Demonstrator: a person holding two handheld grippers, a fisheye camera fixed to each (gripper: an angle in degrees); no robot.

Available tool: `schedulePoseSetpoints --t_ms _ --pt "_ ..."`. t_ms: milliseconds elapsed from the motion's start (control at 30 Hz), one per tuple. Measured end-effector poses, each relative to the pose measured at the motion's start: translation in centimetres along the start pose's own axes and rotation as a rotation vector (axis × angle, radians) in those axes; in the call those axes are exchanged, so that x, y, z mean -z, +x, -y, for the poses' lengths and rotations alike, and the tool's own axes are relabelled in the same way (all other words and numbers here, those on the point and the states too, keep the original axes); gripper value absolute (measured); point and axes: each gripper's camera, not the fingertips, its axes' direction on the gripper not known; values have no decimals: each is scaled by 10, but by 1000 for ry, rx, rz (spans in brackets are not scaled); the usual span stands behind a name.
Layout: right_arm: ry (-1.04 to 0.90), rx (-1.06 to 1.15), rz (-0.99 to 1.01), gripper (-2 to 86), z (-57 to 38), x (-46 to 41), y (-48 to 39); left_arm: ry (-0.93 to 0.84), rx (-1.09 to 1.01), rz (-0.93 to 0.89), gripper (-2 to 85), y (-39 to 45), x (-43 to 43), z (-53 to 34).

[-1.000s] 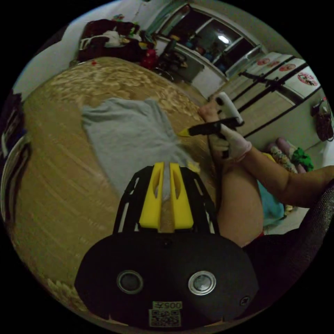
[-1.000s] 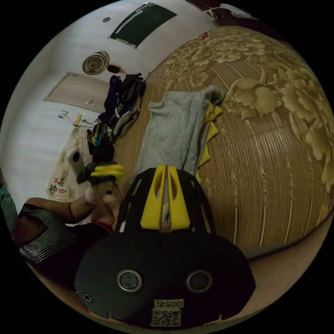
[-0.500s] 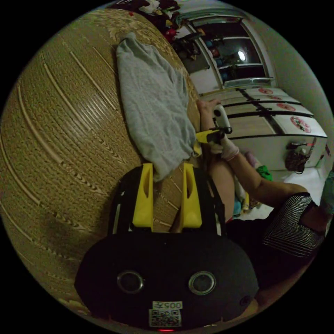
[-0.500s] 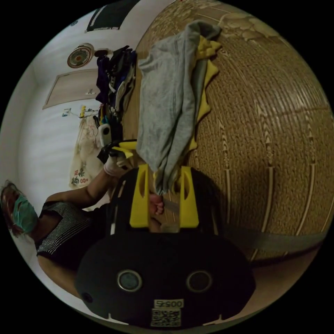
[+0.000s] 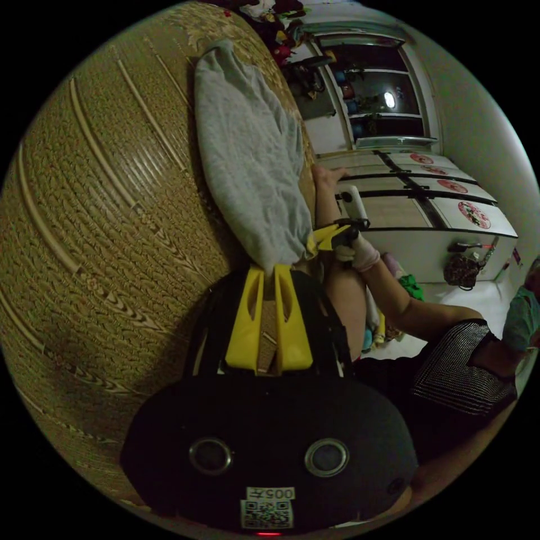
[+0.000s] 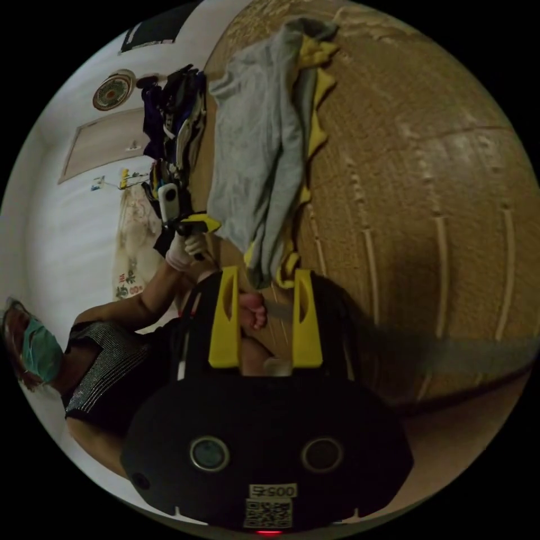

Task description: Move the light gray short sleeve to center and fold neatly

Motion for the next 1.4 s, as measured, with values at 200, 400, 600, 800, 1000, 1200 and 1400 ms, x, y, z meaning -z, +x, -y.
schedulePoseSetpoints --t_ms 200,400,600,800,1000,1200,1400 --pt "0 38 29 55 -4 -27 -24 37 -34 -25 44 37 59 5" --pt "232 223 232 52 -58 11 -81 161 -146 -122 41 103 160 -8" --pt "379 468 322 44 -99 35 -180 226 -352 -115 41 206 266 -23" --pt "397 628 313 38 -106 34 -283 299 -445 -43 41 287 379 -37" --pt "372 657 298 37 -62 7 -353 383 -381 9 41 298 485 -27" --pt "453 794 245 39 24 10 -475 567 -464 145 40 353 640 2" --pt "570 1000 136 36 82 -14 -615 728 -520 391 41 412 773 -13"
